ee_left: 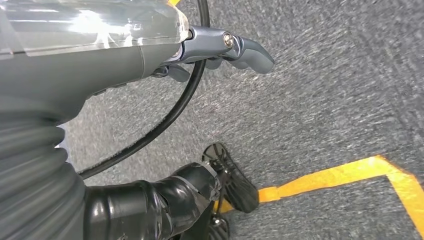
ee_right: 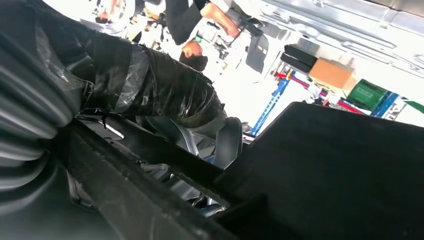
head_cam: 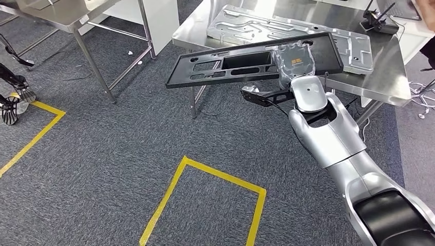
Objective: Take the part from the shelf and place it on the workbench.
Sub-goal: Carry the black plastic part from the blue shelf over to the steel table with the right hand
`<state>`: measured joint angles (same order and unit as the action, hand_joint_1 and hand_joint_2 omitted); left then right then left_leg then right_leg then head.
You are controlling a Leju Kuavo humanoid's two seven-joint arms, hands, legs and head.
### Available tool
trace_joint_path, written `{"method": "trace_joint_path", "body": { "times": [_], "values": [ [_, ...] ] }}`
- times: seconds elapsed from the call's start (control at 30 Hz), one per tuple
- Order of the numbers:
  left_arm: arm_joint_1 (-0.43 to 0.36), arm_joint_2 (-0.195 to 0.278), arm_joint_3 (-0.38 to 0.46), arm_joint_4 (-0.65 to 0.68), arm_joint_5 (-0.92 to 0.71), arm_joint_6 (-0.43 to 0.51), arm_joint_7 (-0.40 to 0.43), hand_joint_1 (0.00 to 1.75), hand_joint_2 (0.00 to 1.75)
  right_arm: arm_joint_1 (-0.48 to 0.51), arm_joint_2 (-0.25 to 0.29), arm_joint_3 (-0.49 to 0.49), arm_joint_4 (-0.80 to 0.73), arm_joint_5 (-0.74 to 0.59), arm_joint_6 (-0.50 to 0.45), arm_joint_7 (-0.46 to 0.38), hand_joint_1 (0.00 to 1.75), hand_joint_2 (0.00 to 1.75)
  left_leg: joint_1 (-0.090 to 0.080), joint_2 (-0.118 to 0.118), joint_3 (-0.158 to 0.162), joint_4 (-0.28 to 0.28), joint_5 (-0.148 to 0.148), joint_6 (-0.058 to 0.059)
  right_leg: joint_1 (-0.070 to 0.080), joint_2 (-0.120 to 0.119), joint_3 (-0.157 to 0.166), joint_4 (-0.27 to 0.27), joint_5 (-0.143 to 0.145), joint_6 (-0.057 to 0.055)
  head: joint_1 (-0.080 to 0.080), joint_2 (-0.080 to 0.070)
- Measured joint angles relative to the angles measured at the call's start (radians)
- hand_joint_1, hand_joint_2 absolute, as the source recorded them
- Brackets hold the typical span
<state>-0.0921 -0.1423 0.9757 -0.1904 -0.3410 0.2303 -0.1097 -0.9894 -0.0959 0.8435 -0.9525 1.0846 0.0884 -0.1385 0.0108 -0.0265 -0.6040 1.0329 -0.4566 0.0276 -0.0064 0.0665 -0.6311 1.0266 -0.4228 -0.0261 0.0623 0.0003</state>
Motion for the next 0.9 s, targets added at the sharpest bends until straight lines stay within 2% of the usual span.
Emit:
{"method": "trace_joint_path", "body": {
  "times": [0.13,0.27,0.33,0.9],
  "values": [
    [0.001,0.000,0.004,0.000,0.000,0.000,0.000,0.00,1.75,-0.001,0.007,0.004,0.000,0.005,0.000,0.000,1.75,1.75,-0.001,-0.001,-0.001,0.001,-0.001,0.002,0.000,-0.001,0.001,-0.002,0.001,0.004,0.000,0.000],
    [0.000,0.000,0.009,0.000,-0.001,0.003,0.002,0.00,1.75,-0.001,0.014,0.005,0.000,0.006,0.000,0.000,1.75,1.75,-0.001,-0.001,-0.002,0.001,-0.002,0.004,-0.001,-0.002,0.001,-0.005,0.000,0.027,0.000,0.000],
    [0.000,0.000,0.013,0.000,0.000,0.006,0.004,0.00,1.75,-0.001,0.018,0.006,0.000,0.006,0.000,0.000,1.75,1.75,-0.001,-0.001,-0.002,0.001,-0.002,0.004,-0.001,-0.002,0.000,-0.005,-0.001,0.032,0.000,0.000],
    [0.000,0.004,0.020,0.000,-0.002,0.015,0.012,0.00,1.75,0.004,0.057,0.022,0.024,0.007,0.000,-0.003,1.75,1.75,0.002,0.000,-0.001,-0.002,0.000,0.000,0.001,-0.002,-0.005,0.000,-0.002,0.034,0.000,0.000]
  ]
}}
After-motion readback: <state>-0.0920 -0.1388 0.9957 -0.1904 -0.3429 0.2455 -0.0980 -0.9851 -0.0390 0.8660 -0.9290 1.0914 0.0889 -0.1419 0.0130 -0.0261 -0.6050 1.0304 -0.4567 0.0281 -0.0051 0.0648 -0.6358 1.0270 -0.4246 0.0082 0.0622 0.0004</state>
